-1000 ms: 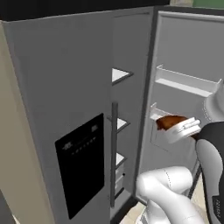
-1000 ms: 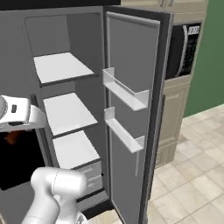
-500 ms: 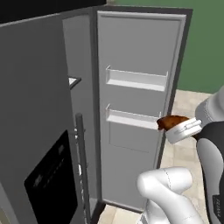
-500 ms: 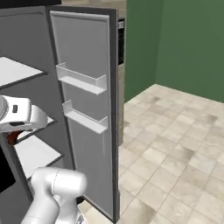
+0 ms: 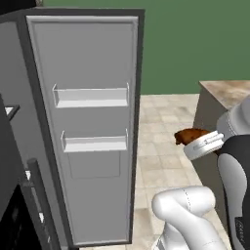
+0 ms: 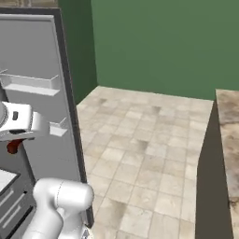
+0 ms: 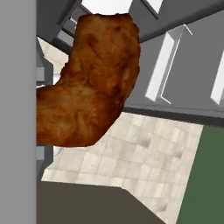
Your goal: Gather the mushroom and lemon from the fridge and place them on a tray on the dining counter. Then gather the chicken drumstick and fish from the fridge and place them on the other tray.
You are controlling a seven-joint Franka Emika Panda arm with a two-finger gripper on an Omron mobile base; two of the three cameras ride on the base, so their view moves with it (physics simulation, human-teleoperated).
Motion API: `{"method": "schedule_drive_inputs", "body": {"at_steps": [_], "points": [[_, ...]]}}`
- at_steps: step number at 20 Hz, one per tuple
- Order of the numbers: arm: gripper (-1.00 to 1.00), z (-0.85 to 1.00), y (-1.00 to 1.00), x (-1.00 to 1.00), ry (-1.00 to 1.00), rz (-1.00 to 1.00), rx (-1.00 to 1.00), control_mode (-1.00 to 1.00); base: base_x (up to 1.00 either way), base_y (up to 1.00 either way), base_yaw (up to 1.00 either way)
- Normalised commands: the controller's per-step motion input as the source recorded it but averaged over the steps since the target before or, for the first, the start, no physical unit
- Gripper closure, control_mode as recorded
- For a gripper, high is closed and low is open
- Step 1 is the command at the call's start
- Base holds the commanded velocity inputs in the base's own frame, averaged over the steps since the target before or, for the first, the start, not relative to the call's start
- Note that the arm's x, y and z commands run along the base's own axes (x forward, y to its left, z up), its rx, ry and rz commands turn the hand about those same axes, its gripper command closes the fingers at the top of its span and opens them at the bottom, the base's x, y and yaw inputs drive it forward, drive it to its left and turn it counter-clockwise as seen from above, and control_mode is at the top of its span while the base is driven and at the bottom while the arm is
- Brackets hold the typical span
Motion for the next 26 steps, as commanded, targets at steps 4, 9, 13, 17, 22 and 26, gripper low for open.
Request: {"method": "schedule_drive_inputs", "body": {"at_steps": [4, 9, 13, 17, 22, 26], "points": [[1.00, 0.00, 0.00, 0.00, 0.00, 0.00, 0.00, 1.00, -0.02, -0.70, -0.54], [1.00, 0.00, 0.00, 0.00, 0.00, 0.00, 0.00, 1.00, 0.12, -0.86, -0.44], [1.00, 0.00, 0.00, 0.00, 0.00, 0.00, 0.00, 1.00, 0.62, -0.38, -0.29], [1.00, 0.00, 0.00, 0.00, 0.00, 0.00, 0.00, 1.00, 0.90, -0.09, -0.18], [1.00, 0.00, 0.00, 0.00, 0.00, 0.00, 0.00, 1.00, 0.99, 0.00, -0.15], [1.00, 0.00, 0.00, 0.00, 0.00, 0.00, 0.00, 1.00, 1.00, 0.06, -0.11]]}}
